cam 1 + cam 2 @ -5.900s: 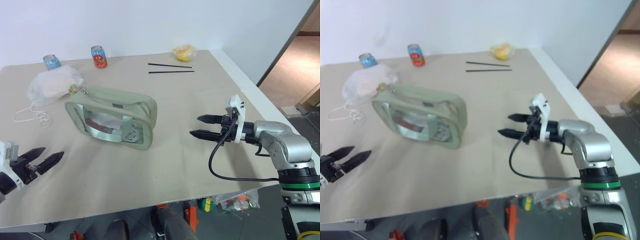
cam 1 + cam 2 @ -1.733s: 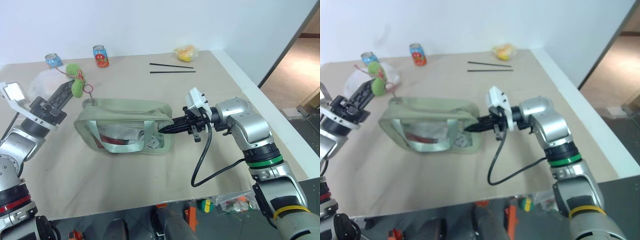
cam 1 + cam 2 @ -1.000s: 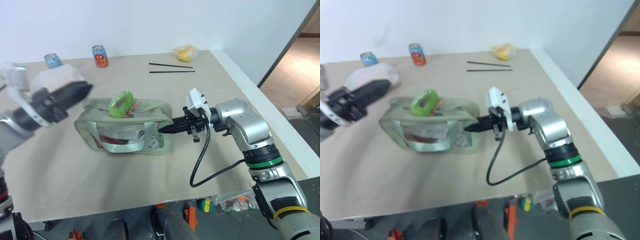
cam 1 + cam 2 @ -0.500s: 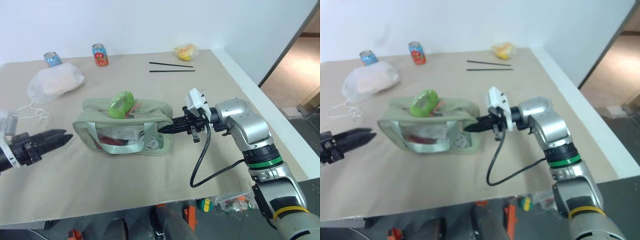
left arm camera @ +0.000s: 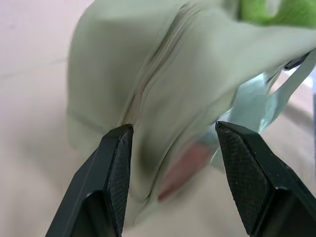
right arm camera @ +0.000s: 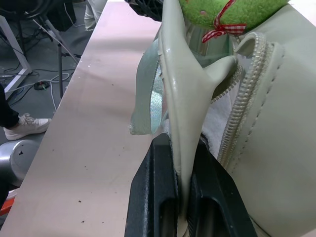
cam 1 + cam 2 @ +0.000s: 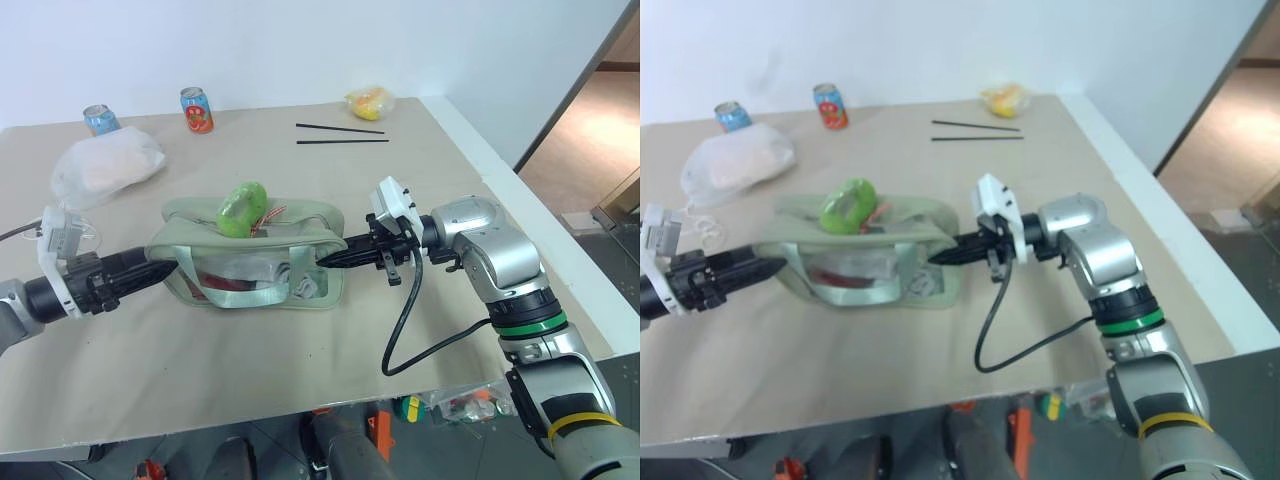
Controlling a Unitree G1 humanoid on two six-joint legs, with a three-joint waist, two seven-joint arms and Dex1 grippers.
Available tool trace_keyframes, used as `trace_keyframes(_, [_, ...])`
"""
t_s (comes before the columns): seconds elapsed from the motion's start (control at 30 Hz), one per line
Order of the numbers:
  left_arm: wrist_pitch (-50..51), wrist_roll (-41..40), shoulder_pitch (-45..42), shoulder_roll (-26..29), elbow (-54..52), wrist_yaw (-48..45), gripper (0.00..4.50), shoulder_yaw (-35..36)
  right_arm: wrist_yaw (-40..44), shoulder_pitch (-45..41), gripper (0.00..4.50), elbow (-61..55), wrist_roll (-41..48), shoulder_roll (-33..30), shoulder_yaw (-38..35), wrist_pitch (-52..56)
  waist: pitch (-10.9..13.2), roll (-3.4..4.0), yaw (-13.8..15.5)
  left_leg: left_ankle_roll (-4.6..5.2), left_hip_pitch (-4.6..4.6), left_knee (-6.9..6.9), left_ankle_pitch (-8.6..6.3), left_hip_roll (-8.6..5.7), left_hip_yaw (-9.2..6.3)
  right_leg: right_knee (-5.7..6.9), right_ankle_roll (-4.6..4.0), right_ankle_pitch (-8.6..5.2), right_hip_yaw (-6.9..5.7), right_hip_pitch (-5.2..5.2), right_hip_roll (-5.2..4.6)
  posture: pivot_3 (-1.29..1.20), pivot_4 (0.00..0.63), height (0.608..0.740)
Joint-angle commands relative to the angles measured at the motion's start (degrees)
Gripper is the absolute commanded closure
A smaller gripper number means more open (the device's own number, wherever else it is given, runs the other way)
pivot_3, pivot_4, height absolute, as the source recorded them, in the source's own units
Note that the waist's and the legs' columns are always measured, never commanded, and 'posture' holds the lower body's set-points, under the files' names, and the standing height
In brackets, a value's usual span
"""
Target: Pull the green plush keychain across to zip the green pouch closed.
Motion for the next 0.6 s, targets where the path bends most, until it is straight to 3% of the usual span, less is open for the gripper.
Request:
trace_keyframes(0.03, [-0.5, -0.4, -0.7, -0.7, -0.2, -0.9, 2.89, 0.4, 0.1, -0.5, 4.5, -2.9, 1.0, -0.5, -1.4, 0.3, 0.0, -0.01, 0.0, 0.0, 0.0, 0.0, 0.0, 0.01, 0.0, 0.0, 0.0, 0.0, 0.0, 0.0, 0.0, 0.0, 0.15, 0.74])
trace_keyframes(0.17, [-0.6, -0.2, 0.0, -0.9, -1.2, -1.5, 4.28, 0.0, -0.1, -0.5, 4.5, -2.9, 1.0, -0.6, -1.5, 0.4, 0.0, -0.01, 0.0, 0.0, 0.01, 0.02, 0.0, 0.0, -0.02, 0.0, 0.0, 0.0, -0.02, 0.0, -0.01, 0.0, 0.15, 0.74])
trace_keyframes(0.2, [-0.7, 0.3, 0.1, -1.0, -1.4, -1.2, 4.45, -0.2, -0.1, -0.4, 4.5, -3.0, 1.1, -0.7, -1.5, 0.4, 0.0, 0.0, 0.0, 0.0, 0.01, 0.02, 0.0, -0.01, -0.01, 0.0, 0.0, 0.0, -0.01, 0.0, -0.02, 0.0, 0.15, 0.74])
trace_keyframes(0.5, [-1.7, 2.9, -0.1, -2.7, -2.3, 0.8, 4.45, -2.1, -1.6, 0.1, 4.5, -3.0, 1.7, -1.0, -1.9, 3.5, 0.0, -0.01, 0.2, 0.0, 0.02, 0.06, 0.01, -0.07, -0.02, 0.01, 0.02, 0.01, -0.01, 0.01, -0.09, 0.0, 0.15, 0.74])
trace_keyframes(0.6, [-1.7, 2.7, -0.3, -2.9, -2.5, 0.8, 4.5, -2.3, -1.3, 0.2, 3.48, -3.3, 4.2, -2.0, -2.8, 8.4, 0.0, -0.01, 0.2, -0.01, 0.02, 0.08, 0.01, -0.09, -0.01, 0.05, 0.04, 0.02, -0.01, 0.01, -0.1, 0.0, 0.15, 0.74])
